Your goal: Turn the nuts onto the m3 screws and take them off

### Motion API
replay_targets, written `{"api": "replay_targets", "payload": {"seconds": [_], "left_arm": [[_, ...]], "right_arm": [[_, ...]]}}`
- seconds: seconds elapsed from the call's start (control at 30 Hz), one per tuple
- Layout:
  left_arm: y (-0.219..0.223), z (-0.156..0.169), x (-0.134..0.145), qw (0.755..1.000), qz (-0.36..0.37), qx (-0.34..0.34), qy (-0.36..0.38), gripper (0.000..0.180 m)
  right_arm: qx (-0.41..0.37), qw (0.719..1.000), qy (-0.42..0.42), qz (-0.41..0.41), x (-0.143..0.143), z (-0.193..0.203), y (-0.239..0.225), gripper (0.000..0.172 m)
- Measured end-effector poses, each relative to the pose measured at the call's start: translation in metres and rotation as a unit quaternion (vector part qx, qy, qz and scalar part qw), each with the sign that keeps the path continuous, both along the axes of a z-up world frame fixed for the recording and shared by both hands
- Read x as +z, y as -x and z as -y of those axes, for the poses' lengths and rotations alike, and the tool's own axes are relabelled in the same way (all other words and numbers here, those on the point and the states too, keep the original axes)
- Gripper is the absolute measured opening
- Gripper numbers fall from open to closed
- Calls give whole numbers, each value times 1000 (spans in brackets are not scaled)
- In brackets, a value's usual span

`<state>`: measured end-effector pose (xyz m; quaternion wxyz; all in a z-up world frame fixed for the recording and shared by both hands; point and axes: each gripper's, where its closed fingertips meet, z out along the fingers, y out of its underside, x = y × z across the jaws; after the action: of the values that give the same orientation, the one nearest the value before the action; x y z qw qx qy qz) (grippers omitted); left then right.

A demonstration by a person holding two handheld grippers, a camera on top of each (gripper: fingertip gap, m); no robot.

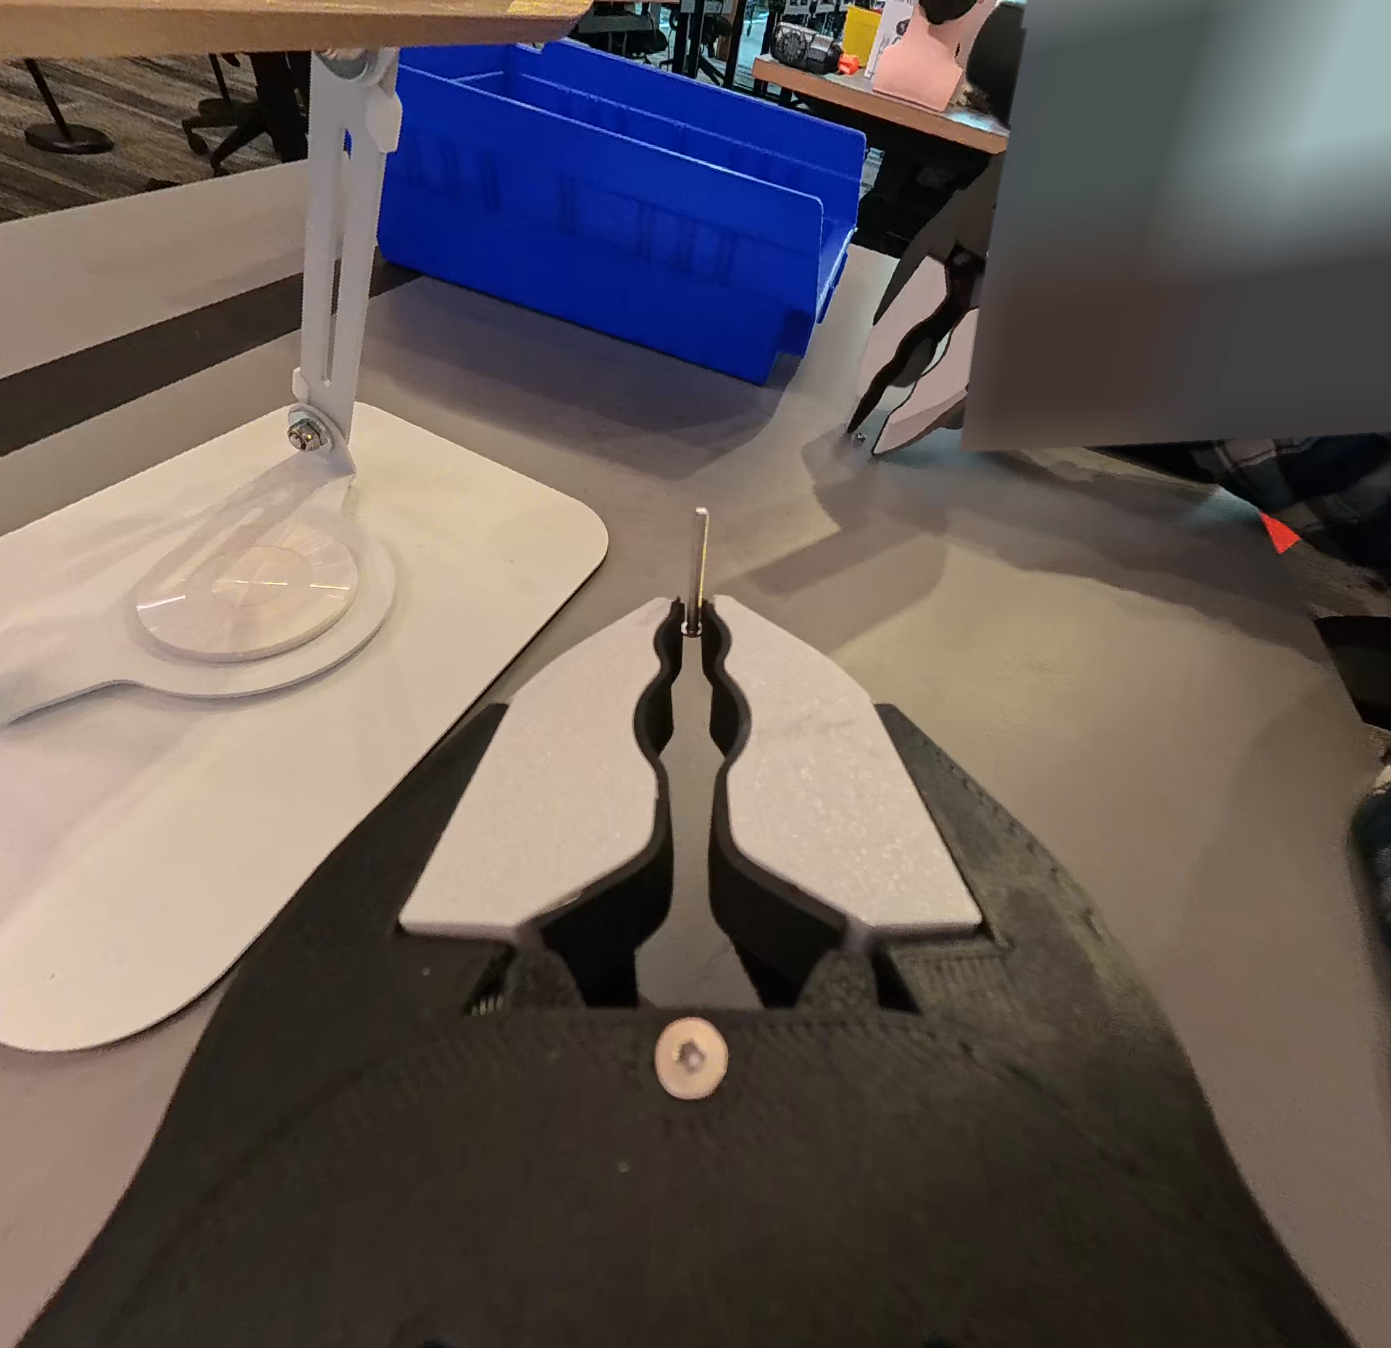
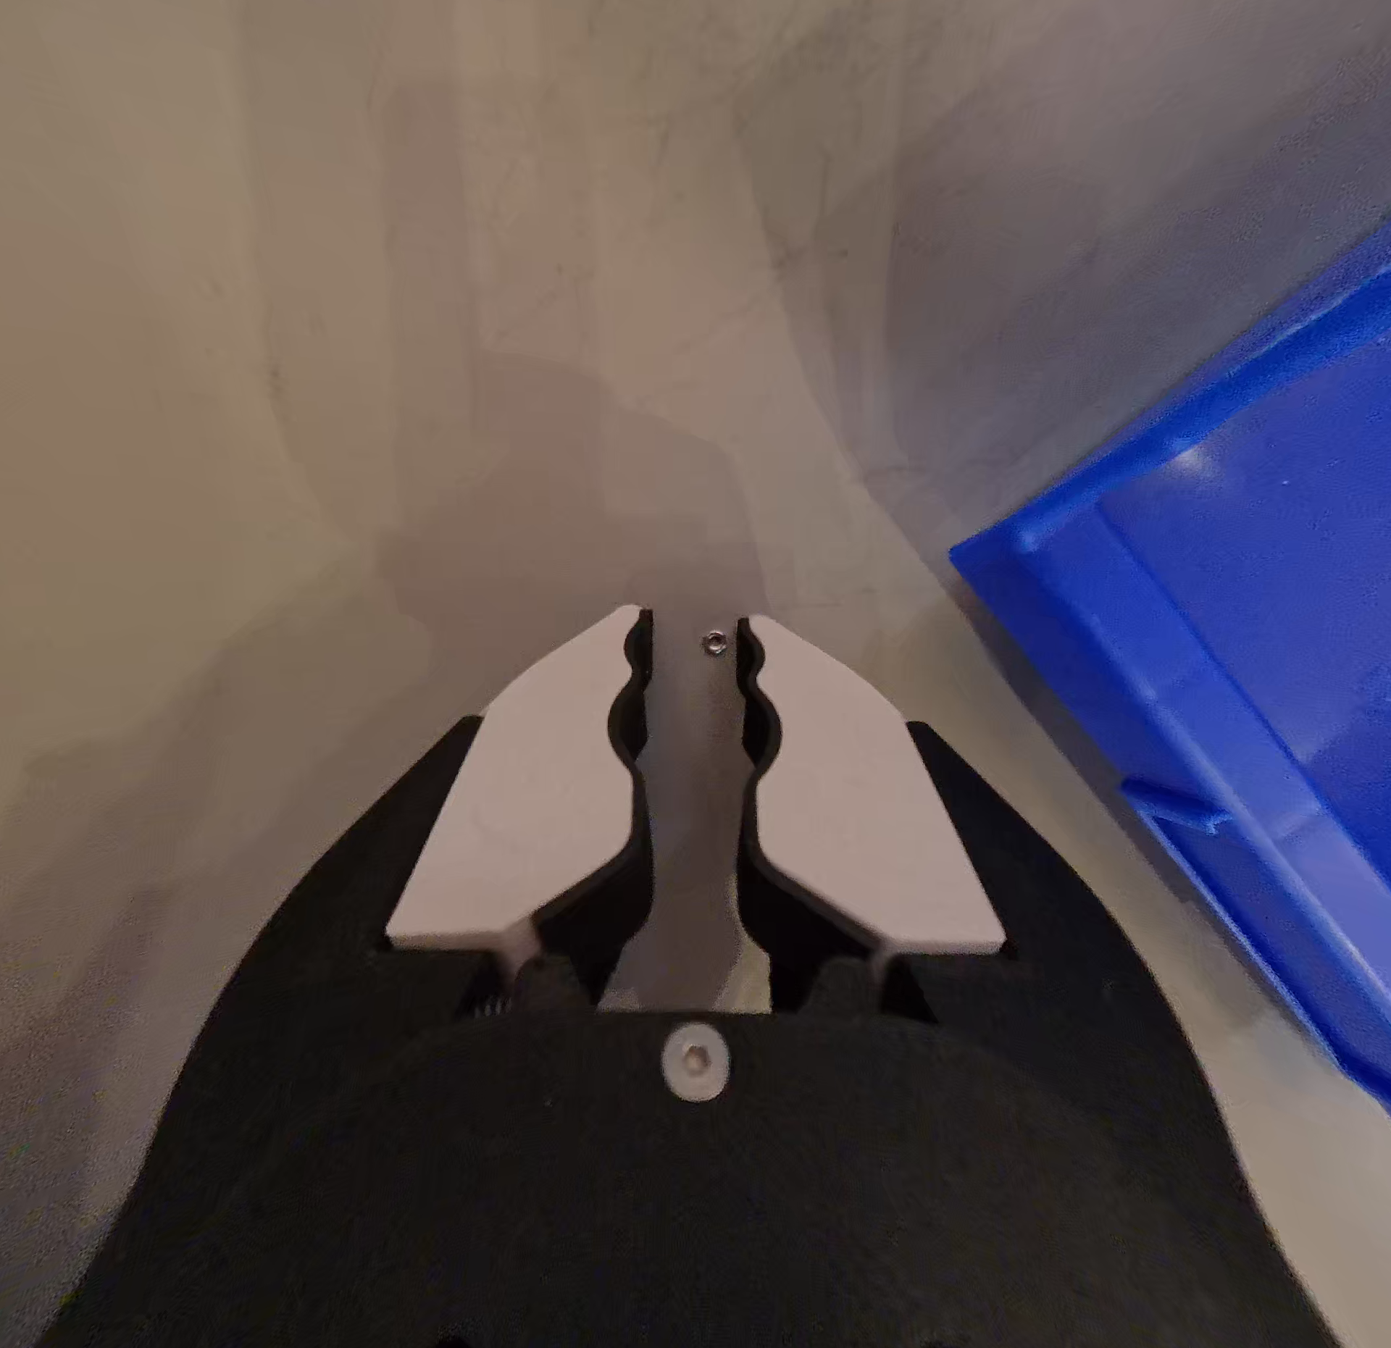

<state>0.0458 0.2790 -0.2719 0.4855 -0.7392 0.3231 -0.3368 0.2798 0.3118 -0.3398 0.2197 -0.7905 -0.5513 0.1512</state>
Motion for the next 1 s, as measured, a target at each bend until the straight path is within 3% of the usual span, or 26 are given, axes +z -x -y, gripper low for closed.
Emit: {"api": "replay_targets", "payload": {"seconds": [0.57, 1.0], "left_arm": [[-1, 0, 0, 1000, -1, -2, 1, 4], [-13, 1, 0, 1000, -17, -13, -11, 4]], "right_arm": [[74, 996, 10, 57, -1, 4, -2, 5], [84, 996, 2, 35, 9, 6, 8, 4]]}}
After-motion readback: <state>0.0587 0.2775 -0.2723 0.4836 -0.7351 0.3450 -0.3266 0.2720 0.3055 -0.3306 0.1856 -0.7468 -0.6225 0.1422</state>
